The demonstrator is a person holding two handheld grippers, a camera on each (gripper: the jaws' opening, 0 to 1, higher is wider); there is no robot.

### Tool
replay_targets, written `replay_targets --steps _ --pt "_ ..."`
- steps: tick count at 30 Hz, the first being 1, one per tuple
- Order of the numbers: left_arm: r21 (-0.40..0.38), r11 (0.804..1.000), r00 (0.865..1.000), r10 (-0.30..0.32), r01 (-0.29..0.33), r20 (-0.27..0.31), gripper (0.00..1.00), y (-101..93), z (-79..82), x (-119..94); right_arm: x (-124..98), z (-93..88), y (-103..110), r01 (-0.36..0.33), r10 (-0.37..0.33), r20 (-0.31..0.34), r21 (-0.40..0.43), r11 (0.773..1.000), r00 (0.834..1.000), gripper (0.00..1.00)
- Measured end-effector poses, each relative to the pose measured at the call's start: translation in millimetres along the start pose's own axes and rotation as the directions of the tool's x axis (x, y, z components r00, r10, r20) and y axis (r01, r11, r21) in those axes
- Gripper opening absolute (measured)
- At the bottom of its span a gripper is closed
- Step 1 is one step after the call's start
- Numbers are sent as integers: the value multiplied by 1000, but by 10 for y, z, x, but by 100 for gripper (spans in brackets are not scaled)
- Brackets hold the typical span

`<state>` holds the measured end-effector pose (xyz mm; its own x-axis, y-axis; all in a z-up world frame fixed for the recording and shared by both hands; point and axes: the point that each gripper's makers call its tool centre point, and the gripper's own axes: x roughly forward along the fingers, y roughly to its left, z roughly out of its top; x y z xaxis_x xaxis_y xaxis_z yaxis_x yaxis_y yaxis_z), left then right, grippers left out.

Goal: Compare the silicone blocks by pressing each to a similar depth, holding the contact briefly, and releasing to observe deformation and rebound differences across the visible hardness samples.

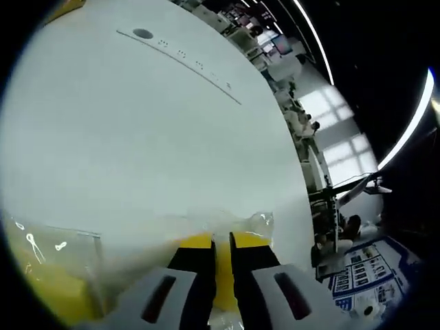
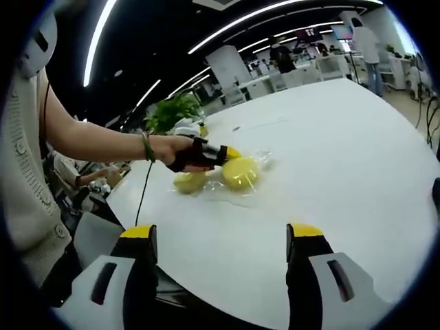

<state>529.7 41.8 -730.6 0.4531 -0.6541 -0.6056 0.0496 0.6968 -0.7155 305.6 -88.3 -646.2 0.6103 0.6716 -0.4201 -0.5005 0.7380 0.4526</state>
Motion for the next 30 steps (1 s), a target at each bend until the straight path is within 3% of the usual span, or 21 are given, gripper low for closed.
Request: replay_targets --steps 8,11,13,18,21,24,25,27,30 --pt "19 1000 1000 -19 19 1 0 -75 -12 -54 13 6 11 -6 6 0 -15 1000 1000 69" --pt "27 998 998 -55 54 29 0 -199 45 -130 21 13 43 -15 15 -3 -17 1000 1000 69" --pt "85 993 995 -87 82 56 0 -300 103 -185 23 40 66 -18 18 2 -23 1000 1000 69" --pt "123 988 993 -101 93 56 0 -454 110 -326 17 93 121 -24 25 9 -44 999 1000 69" --pt "260 961 993 -110 92 53 0 -586 102 -433 3 126 159 -27 28 16 -58 998 999 69" --pt "322 940 990 -131 112 40 0 -736 46 -526 -15 150 202 -31 33 21 -71 997 999 69" --pt "363 925 990 -133 110 38 0 -779 25 -561 -22 160 221 -33 35 23 -77 996 999 69" --pt "407 906 990 -136 115 22 0 -859 -38 -621 -38 180 257 -35 37 26 -88 995 999 69" --pt "425 897 989 -144 122 19 0 -932 -99 -690 -56 212 305 -38 41 35 -102 994 999 69"
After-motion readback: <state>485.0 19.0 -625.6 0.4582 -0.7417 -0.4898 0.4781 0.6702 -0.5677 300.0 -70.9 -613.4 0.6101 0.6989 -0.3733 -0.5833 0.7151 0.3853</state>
